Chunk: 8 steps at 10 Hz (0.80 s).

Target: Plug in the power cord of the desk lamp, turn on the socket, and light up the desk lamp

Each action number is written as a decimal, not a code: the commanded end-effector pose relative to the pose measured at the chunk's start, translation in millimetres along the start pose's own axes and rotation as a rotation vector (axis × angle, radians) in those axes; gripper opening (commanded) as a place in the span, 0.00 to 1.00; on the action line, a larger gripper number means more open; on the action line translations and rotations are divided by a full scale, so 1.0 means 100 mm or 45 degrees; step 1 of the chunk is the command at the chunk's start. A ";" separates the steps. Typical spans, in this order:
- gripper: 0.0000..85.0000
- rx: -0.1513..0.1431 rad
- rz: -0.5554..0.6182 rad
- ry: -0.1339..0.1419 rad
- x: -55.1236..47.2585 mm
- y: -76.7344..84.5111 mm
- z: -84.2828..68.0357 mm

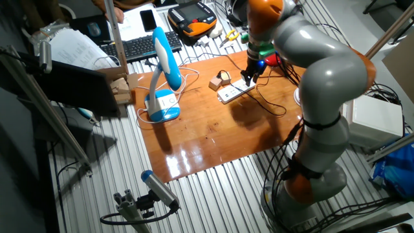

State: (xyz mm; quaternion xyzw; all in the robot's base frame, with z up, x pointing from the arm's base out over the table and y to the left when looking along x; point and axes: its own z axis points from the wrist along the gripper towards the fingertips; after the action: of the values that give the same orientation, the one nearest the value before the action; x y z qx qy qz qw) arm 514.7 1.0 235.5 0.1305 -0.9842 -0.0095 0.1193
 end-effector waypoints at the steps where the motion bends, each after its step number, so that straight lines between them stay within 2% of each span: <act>1: 0.00 0.023 -0.122 0.004 0.00 0.00 0.00; 5: 0.00 0.012 -0.230 0.012 0.00 0.00 0.00; 8: 0.00 0.013 -0.230 0.004 0.00 0.00 0.00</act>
State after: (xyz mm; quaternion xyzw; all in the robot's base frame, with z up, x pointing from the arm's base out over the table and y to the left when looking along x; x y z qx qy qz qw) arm 514.7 0.8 235.7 0.2193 -0.9683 -0.0151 0.1189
